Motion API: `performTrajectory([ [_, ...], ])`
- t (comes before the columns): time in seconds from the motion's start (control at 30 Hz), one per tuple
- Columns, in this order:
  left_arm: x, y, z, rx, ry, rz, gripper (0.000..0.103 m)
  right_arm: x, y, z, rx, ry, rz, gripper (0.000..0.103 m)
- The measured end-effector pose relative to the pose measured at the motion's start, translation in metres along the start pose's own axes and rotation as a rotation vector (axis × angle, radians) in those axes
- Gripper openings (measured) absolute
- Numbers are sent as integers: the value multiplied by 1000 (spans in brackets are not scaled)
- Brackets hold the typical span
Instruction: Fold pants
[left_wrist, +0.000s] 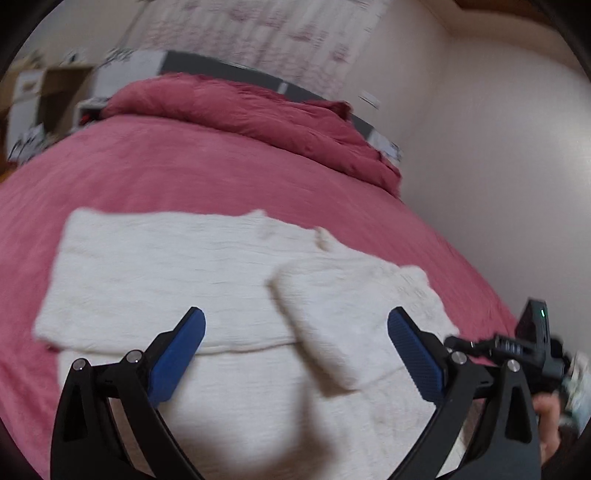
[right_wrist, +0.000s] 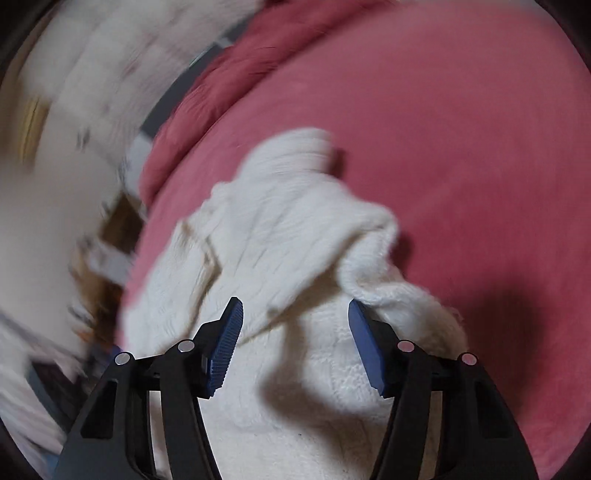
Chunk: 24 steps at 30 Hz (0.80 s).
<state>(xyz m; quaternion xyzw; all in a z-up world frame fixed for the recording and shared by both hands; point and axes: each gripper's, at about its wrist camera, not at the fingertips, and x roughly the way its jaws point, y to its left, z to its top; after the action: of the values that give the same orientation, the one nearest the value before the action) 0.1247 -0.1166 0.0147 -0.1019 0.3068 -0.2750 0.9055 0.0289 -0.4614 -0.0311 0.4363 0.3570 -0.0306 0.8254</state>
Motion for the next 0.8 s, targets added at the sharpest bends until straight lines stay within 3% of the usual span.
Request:
performTrajectory([
  [0.17,49,-78,-6,379,92,76,99,0,-45,16,220,-85,228,59],
  [0.23,69,-88,-9,450,141,143,99,6,-56,18,274,-104,290,59],
  [0.37,95,-84,-9,451,180,257,97,17,-55,26,270,-95,351,59],
  [0.4,95,-81,-8,435,170,267,83,18,-56,27,275,-96,350,59],
  [0.43,94,-78,-5,404,163,256,62,21,-55,30,289,-98,342,59],
  [0.47,93,-76,-4,381,159,245,54,20,-57,30,312,-103,336,56],
  [0.5,89,-72,0,344,146,221,34,21,-53,28,324,-105,326,52],
  [0.53,83,-65,6,289,128,186,23,20,-54,26,331,-100,306,42],
  [0.63,54,-28,27,48,8,32,13,26,-52,24,333,-96,273,22],
  [0.7,38,4,33,-106,-62,32,12,29,-53,24,336,-98,271,19],
  [0.77,31,40,28,-248,-59,28,12,29,-51,24,327,-103,259,19],
  [0.8,29,57,21,-295,-44,70,12,29,-48,24,317,-106,251,19],
])
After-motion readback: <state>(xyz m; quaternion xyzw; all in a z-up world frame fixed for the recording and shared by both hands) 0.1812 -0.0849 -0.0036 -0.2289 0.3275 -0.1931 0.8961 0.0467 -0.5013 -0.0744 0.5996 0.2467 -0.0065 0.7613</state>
